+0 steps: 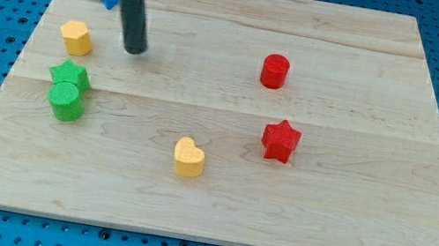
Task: Push the yellow hexagon slightly right
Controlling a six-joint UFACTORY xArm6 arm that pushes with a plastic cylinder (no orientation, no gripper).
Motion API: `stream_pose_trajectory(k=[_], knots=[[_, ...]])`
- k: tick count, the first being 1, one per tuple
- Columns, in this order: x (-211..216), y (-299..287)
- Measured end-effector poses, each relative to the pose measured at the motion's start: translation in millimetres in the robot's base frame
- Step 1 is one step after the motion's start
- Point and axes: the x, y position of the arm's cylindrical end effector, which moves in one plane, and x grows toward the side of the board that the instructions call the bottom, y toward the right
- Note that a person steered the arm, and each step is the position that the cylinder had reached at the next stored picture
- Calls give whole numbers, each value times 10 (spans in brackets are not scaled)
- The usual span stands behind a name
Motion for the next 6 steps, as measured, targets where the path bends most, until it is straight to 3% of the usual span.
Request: stream_pose_trajectory(k=[2,3,5,6], knots=[[-223,-344],[-755,-722],[-117,-1011],[128,-538]])
